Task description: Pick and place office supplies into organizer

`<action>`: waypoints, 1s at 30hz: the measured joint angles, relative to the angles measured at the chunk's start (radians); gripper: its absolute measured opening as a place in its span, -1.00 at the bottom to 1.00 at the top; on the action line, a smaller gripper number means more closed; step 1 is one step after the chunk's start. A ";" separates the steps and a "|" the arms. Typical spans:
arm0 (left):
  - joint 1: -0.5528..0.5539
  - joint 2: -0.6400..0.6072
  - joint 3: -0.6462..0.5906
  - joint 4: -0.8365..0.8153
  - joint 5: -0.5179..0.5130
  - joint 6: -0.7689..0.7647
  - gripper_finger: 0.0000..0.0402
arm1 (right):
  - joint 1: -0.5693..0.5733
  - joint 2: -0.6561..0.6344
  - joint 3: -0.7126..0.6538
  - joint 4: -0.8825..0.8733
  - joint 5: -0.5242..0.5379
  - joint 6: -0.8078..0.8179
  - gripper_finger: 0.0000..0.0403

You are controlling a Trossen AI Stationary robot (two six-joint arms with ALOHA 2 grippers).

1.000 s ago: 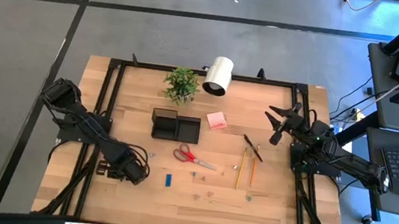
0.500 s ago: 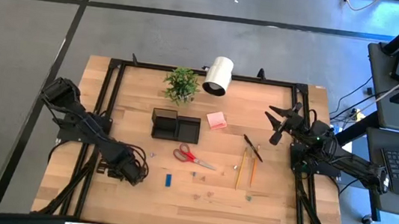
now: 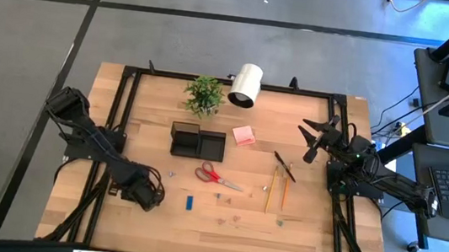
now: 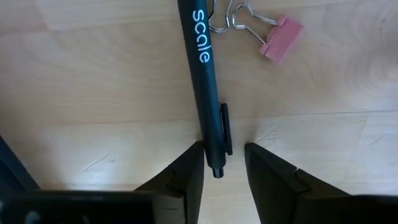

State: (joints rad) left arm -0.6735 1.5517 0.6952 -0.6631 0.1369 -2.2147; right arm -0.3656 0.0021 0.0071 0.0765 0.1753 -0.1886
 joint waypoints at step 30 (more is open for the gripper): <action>0.050 -0.453 0.015 0.164 -0.087 0.190 -0.68 | 0.000 0.000 0.000 0.000 0.000 0.000 -0.32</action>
State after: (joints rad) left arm -0.6239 1.0988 0.7101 -0.4989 0.0502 -2.0243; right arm -0.3653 0.0020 0.0071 0.0762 0.1749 -0.1883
